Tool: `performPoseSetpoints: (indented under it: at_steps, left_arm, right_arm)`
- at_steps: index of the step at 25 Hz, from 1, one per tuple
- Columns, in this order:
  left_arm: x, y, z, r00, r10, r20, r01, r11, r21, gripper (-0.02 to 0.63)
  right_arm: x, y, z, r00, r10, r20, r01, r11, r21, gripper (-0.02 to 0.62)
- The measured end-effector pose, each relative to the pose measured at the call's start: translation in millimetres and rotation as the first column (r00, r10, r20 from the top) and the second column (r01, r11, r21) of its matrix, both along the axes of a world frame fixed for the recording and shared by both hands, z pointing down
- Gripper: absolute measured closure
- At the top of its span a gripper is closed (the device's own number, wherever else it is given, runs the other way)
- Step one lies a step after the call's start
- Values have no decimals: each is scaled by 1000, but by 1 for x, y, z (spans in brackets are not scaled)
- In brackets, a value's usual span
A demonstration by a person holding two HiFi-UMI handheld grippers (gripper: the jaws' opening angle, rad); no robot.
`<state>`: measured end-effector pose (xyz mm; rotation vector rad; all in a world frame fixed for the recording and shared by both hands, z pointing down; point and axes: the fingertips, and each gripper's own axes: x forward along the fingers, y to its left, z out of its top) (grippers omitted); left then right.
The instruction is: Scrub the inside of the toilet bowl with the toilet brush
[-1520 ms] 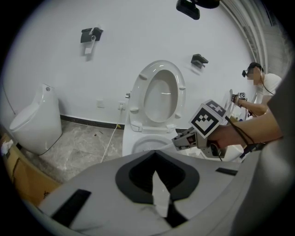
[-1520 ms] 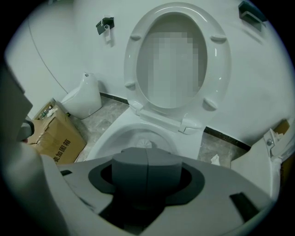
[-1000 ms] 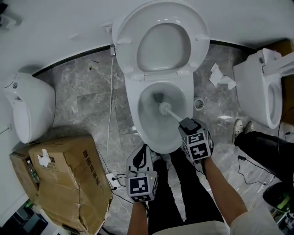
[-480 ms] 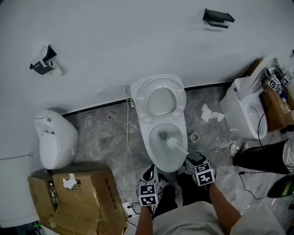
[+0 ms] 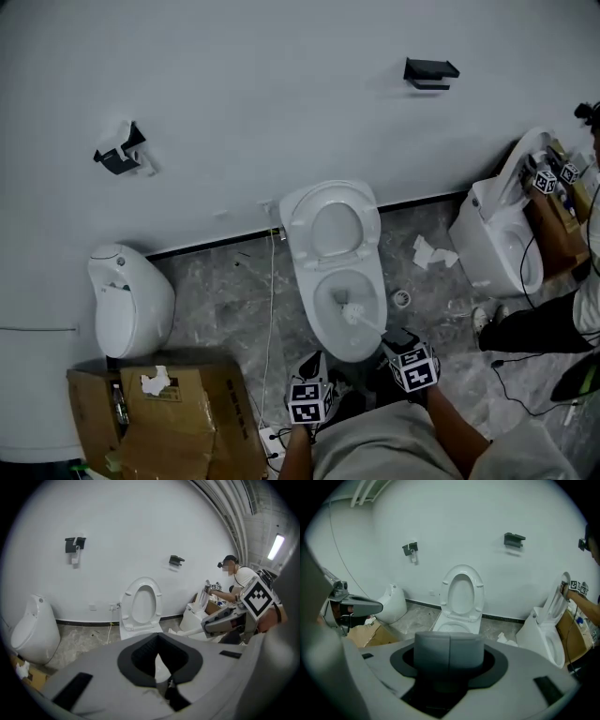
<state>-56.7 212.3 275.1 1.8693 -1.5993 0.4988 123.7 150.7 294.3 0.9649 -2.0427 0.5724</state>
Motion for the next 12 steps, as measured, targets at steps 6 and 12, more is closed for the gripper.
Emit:
performPoseSetpoints:
  at_steps: [6, 12]
  left_arm:
    - [1, -8, -1, 1000, 21, -6, -21, 1000, 1, 580]
    - [15, -5, 3, 999, 18, -41, -18, 1000, 4, 580]
  right_arm:
    - [-1, 12, 4, 1000, 12, -11, -12, 1000, -23, 336]
    - [8, 12, 2, 999, -17, -46, 17, 1000, 6, 336]
